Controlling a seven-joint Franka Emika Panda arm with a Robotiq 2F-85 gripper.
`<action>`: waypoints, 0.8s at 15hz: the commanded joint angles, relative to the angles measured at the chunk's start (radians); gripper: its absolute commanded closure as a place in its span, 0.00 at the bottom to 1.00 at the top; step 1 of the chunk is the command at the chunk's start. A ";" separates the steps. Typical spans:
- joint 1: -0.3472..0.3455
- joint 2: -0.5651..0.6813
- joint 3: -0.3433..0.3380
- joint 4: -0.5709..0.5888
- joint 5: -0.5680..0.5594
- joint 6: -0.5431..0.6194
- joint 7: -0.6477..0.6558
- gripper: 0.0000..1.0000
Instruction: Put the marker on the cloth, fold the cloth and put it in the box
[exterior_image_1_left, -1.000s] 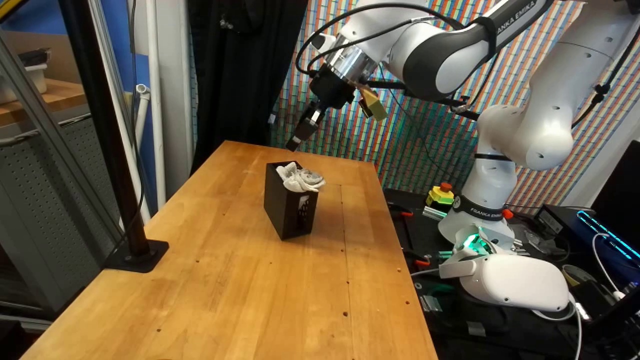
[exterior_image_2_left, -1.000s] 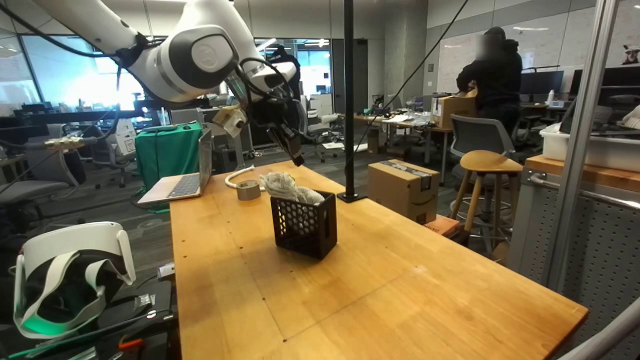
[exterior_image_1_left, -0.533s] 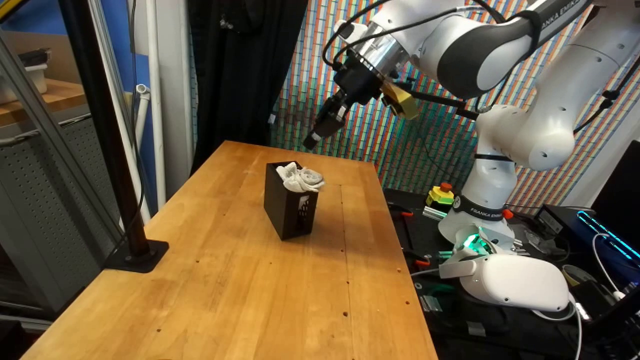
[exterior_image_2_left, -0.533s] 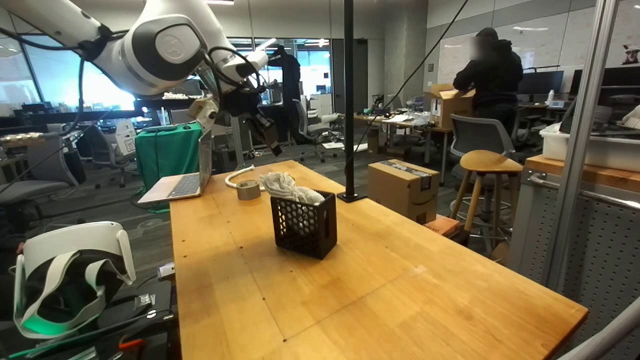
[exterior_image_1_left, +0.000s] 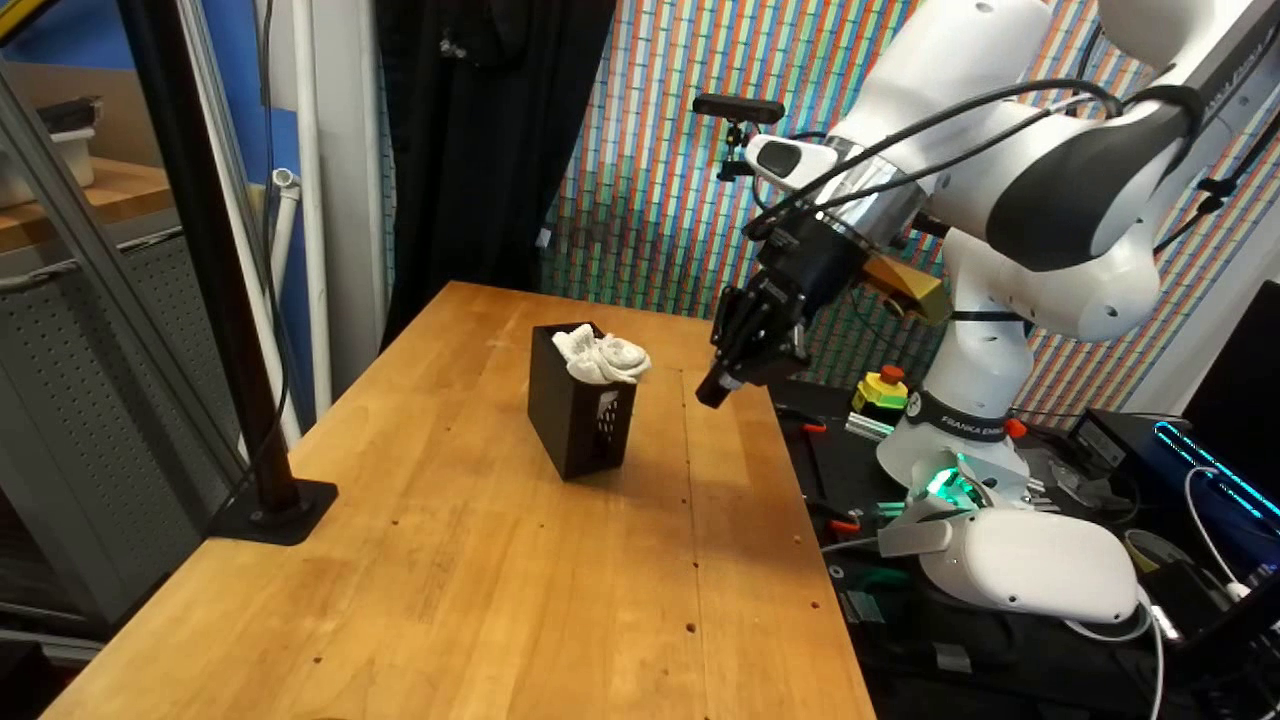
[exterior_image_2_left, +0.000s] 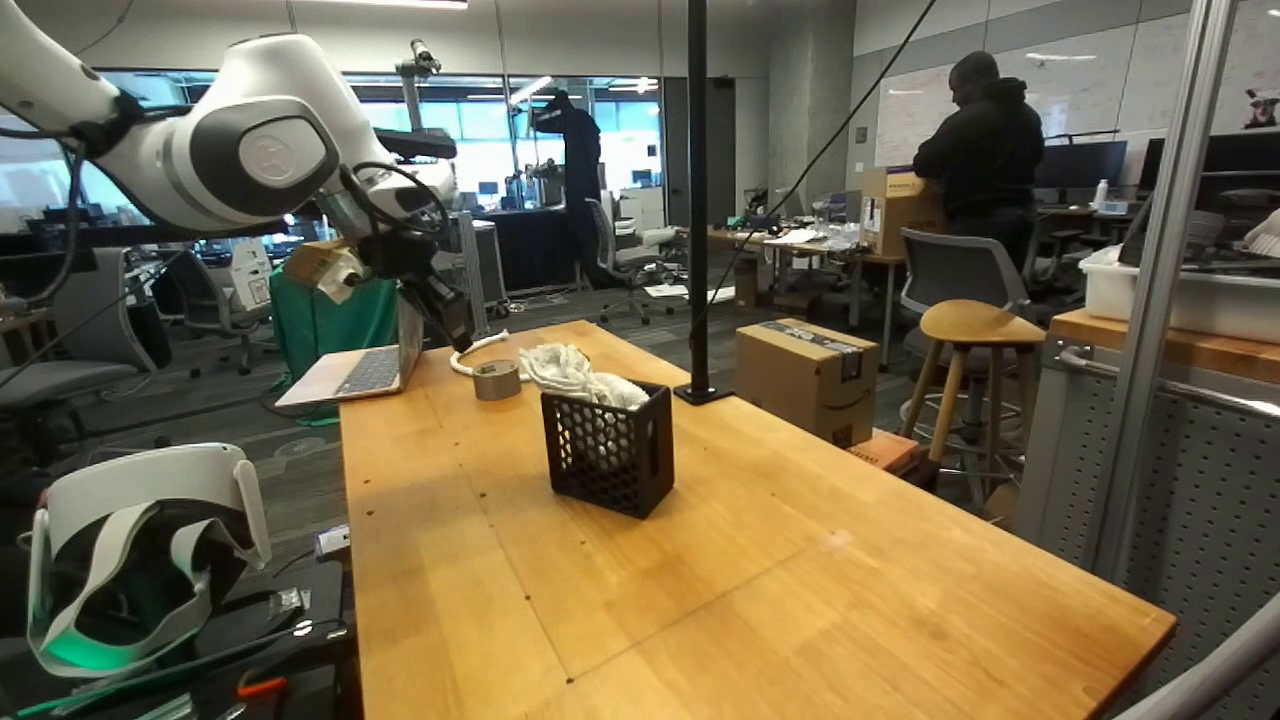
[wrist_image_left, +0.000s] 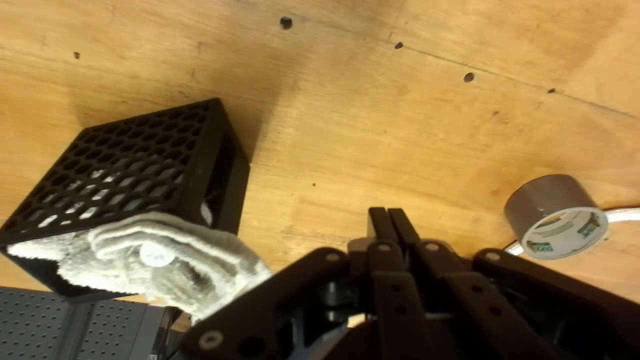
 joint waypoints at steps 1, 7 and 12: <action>0.010 0.002 0.036 -0.008 0.000 0.050 -0.033 0.93; -0.164 0.077 0.162 0.030 -0.244 0.112 0.012 0.93; -0.334 0.134 0.246 0.087 -0.462 0.109 0.098 0.93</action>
